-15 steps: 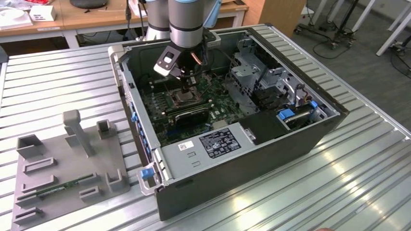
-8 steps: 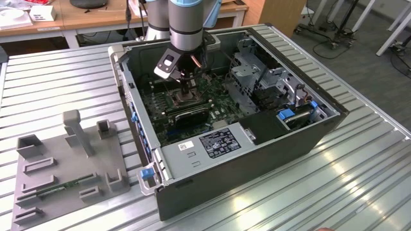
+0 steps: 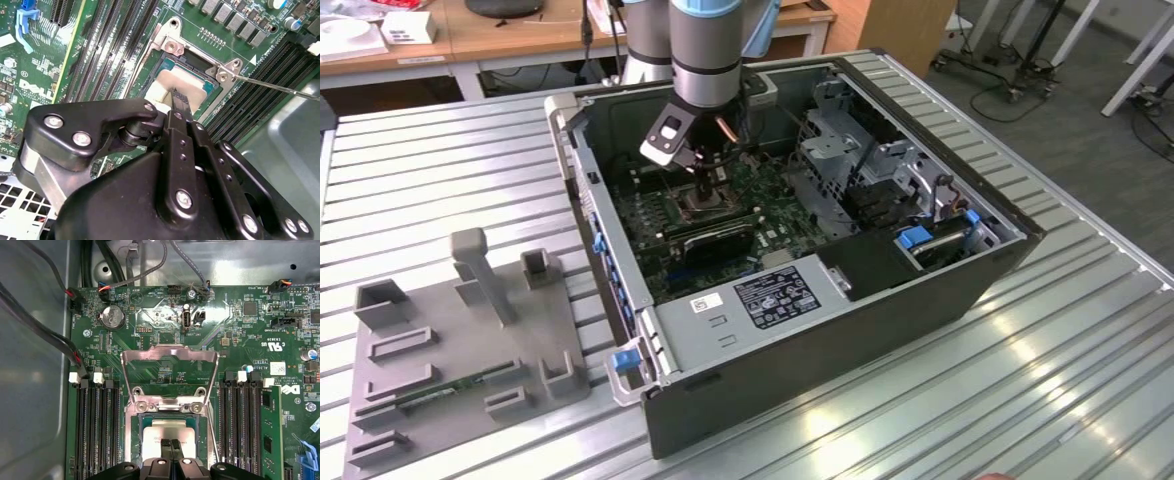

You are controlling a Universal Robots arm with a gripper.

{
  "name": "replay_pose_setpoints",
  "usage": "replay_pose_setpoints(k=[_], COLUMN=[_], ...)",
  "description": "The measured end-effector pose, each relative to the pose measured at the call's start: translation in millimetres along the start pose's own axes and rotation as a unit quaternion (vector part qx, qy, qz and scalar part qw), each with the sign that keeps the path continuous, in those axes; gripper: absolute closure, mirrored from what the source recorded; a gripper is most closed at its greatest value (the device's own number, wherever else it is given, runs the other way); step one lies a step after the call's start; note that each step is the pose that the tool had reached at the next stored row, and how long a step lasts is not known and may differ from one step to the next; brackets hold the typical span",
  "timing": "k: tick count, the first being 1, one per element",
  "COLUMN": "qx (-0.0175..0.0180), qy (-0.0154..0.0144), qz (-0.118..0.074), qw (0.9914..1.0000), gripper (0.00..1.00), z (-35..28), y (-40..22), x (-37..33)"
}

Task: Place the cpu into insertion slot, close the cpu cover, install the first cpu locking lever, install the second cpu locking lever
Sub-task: 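Place the cpu into insertion slot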

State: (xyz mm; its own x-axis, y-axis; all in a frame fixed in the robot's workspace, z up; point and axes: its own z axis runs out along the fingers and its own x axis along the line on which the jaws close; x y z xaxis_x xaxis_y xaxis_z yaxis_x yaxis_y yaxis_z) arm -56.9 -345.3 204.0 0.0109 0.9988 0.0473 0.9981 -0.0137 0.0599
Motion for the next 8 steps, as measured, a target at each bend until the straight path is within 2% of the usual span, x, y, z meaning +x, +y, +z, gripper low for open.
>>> replay_pose_setpoints(k=[8], qx=[0.0], qy=[0.0], qz=[0.001], qw=[1.0], gripper=[0.89], z=[1.6], y=[-0.7], x=[2.1])
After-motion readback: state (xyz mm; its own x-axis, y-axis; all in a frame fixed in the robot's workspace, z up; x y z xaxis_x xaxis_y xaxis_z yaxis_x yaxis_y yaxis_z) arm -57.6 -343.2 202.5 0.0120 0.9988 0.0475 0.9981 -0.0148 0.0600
